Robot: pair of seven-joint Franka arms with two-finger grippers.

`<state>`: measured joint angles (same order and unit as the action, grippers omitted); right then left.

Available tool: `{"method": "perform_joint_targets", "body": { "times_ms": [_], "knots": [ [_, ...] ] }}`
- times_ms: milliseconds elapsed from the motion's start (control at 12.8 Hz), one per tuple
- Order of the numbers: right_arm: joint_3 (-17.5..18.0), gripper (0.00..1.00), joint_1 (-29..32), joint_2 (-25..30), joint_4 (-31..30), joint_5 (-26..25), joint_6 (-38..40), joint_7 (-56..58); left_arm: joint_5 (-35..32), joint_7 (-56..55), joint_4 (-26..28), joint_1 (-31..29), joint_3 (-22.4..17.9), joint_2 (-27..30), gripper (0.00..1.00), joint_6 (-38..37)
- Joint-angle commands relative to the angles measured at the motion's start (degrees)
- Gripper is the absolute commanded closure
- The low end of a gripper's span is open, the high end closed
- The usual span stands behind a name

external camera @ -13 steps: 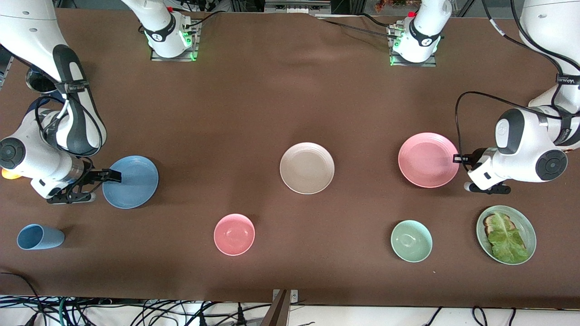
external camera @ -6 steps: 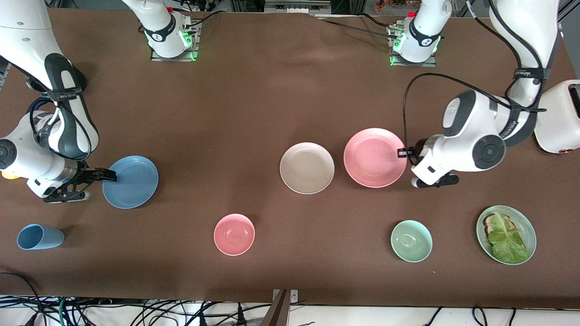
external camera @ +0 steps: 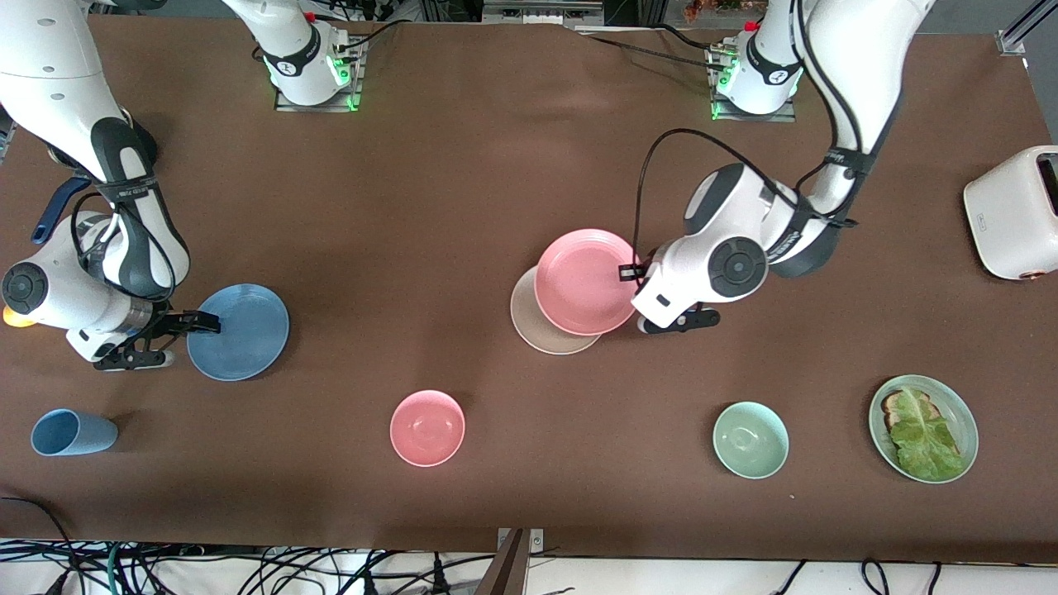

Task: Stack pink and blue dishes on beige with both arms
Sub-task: 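Carry the pink plate onto the beige plate and open the left gripper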

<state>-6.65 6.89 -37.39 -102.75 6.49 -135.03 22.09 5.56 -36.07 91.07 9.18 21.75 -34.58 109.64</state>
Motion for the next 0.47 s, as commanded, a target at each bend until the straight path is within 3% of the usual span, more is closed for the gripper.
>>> {"method": "perform_joint_targets", "body": {
  "times_ms": [0, 234, 312, 390],
  "knots": [
    [0.94, 0.54, 1.02, 0.21, -0.17, 1.24, -0.41, 1.56, 0.51, -3.38, -4.06, 2.24, -0.83, -4.52, 1.0, 2.05],
    [0.94, 0.83, 0.93, 0.21, -0.08, 1.24, -0.15, 1.56, 0.33, -4.54, -4.06, 3.39, -1.01, -7.16, 1.0, 6.45],
    [0.94, 0.92, 0.93, 0.3, -0.08, 1.24, -0.06, 1.56, 0.42, -3.84, -4.15, 3.04, -1.27, -7.17, 0.7, 6.46],
    [0.94, 0.98, 0.93, 0.3, -0.08, 1.24, 0.11, 1.56, 0.42, -3.05, -4.23, 2.17, -1.45, -6.73, 0.19, 6.37]
  ]
}}
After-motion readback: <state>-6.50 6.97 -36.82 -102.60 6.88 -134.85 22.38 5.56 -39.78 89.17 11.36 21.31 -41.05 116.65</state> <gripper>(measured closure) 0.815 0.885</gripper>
